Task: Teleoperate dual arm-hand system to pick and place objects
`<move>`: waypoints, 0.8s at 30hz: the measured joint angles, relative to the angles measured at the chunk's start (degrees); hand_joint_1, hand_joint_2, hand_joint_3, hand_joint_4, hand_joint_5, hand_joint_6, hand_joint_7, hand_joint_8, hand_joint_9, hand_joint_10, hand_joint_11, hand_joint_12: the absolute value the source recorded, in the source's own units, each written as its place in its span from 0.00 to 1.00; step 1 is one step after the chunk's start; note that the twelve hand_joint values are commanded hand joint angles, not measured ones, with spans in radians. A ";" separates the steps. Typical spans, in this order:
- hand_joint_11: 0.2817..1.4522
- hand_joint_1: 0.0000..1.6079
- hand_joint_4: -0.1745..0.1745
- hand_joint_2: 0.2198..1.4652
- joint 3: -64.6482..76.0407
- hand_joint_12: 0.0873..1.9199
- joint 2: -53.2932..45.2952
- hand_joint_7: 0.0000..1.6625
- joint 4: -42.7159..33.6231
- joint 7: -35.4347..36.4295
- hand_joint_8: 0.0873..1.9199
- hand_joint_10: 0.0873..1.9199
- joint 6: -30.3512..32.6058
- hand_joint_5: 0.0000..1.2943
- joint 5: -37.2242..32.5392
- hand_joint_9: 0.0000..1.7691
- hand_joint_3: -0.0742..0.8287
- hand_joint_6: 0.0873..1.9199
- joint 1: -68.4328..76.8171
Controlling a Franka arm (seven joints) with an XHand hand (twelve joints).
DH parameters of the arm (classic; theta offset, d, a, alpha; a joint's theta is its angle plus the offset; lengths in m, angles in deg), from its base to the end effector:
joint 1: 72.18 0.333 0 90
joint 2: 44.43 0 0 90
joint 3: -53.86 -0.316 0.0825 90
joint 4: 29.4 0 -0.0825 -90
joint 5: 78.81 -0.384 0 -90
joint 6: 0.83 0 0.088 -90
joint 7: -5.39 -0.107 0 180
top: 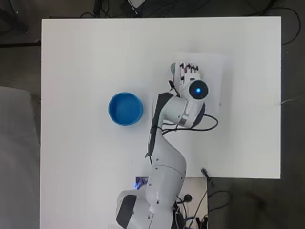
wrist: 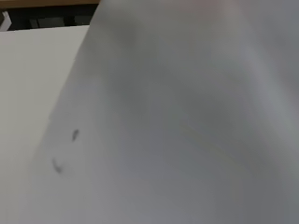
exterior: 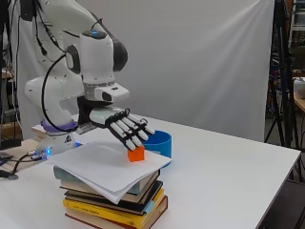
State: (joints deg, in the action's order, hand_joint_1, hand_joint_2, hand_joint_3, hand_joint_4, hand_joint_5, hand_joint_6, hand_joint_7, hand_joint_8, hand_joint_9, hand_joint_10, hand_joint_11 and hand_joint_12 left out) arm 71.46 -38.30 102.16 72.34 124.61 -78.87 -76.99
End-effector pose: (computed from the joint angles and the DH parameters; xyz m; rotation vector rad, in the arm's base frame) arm 0.4594 -0.1905 0.3911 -2.8815 -1.1819 -0.0309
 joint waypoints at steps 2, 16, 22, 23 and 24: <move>0.16 0.26 0.65 0.65 -0.08 0.00 -1.56 0.12 -2.45 -1.78 0.00 0.00 -1.78 0.08 -0.69 0.20 0.07 0.00 0.05; 0.60 0.58 0.99 0.80 3.61 0.93 -8.99 0.68 -6.96 2.83 1.00 0.99 -4.55 0.59 -9.81 0.80 0.09 0.65 1.55; 0.60 0.57 1.00 0.81 7.15 0.96 -3.48 0.66 -5.60 3.89 1.00 1.00 -4.86 0.57 -10.73 0.79 0.08 0.69 7.47; 0.56 0.56 1.00 0.82 6.66 0.96 -2.13 0.61 -5.26 3.78 1.00 1.00 -5.06 0.55 -10.35 0.75 0.08 0.70 7.58; 0.42 0.48 0.91 0.80 6.04 0.83 -0.30 0.52 -4.84 3.52 0.81 0.87 -5.28 0.46 -9.77 0.63 0.08 0.57 7.37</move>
State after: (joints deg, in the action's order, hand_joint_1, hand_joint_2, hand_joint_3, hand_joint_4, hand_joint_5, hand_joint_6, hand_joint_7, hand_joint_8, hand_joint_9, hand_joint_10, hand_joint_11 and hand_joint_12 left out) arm 77.50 -38.60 97.32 75.86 119.33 -88.65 -69.62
